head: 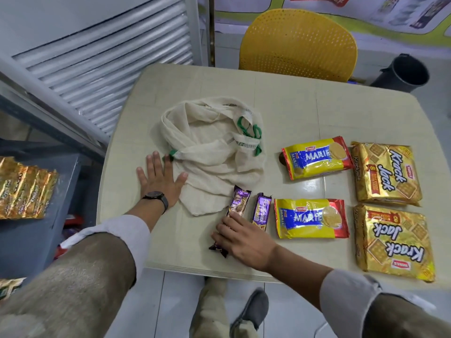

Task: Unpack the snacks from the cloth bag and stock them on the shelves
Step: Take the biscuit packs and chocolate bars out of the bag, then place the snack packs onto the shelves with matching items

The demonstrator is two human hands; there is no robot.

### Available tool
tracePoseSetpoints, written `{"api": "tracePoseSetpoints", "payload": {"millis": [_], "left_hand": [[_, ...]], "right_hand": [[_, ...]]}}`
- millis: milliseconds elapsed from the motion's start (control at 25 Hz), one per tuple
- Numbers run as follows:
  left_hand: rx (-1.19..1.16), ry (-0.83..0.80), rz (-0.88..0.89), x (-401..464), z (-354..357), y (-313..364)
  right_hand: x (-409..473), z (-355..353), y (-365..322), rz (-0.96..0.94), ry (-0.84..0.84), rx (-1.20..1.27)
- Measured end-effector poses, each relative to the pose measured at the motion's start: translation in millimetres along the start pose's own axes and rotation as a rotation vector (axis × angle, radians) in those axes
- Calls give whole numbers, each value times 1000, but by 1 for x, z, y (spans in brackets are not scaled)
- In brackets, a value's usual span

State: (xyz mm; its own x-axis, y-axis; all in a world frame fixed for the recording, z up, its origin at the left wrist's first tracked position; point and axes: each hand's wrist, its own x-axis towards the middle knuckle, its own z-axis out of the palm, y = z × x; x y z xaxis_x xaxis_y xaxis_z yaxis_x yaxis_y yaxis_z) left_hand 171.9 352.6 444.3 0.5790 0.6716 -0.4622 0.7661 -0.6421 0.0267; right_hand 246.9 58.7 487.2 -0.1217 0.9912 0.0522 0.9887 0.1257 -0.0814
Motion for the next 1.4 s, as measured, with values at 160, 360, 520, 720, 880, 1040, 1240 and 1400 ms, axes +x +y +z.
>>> {"api": "tracePoseSetpoints", "payload": {"millis": [160, 360, 520, 720, 880, 1040, 1240, 1400], "left_hand": [[11, 20, 5, 2, 3, -1], [-5, 28, 8, 1, 4, -3], [-94, 26, 15, -15, -13, 4], [-174, 136, 65, -70, -54, 56], [-249, 145, 324, -135, -63, 147], [-447, -39, 385, -195, -35, 241], [-789, -149, 43, -225, -1, 288], [-839, -164, -26, -233, 11, 298]], "right_hand": [[-2, 8, -4, 32, -46, 5], [0, 4, -5, 38, -100, 1], [4, -29, 8, 107, -149, 22], [-14, -91, 43, 399, -131, -1], [-73, -120, 64, 666, -86, 64], [-151, -117, 82, 892, -64, 244], [-201, -94, 86, 1033, -89, 562], [-209, -86, 90, 1123, -118, 775]]}}
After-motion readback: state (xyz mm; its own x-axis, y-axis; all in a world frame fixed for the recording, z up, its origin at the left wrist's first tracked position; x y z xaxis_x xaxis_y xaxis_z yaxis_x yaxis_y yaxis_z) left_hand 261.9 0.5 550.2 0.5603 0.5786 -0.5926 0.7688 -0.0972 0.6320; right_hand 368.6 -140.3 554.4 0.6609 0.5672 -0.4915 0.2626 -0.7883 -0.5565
